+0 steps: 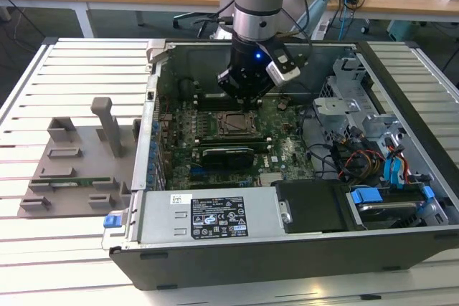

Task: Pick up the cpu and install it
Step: 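Install the first cpu locking lever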

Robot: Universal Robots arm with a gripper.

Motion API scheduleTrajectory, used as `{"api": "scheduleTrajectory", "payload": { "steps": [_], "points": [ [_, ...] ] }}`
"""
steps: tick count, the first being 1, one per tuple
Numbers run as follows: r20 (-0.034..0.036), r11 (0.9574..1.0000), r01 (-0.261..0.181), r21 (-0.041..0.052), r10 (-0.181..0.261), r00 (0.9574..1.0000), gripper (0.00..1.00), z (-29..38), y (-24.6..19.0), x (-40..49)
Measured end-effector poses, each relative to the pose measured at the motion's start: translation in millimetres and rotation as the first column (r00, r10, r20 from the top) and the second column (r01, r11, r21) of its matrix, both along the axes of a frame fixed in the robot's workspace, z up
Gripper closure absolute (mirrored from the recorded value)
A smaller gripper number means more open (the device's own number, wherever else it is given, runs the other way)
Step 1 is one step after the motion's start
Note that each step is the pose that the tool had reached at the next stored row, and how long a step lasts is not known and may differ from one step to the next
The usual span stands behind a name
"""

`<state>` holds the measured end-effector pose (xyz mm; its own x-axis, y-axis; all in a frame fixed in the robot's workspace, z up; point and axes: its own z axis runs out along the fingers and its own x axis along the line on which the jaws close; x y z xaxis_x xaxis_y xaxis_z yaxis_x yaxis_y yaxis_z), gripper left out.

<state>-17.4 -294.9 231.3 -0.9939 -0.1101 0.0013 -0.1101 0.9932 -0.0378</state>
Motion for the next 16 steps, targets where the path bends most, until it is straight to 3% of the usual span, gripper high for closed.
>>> {"api": "scheduleTrajectory", "payload": {
  "steps": [16],
  "points": [
    [0.0,1.0,0.0,-0.0014,0.0,1.0,0.89,14.6,0.0,0.0]
  ]
}}
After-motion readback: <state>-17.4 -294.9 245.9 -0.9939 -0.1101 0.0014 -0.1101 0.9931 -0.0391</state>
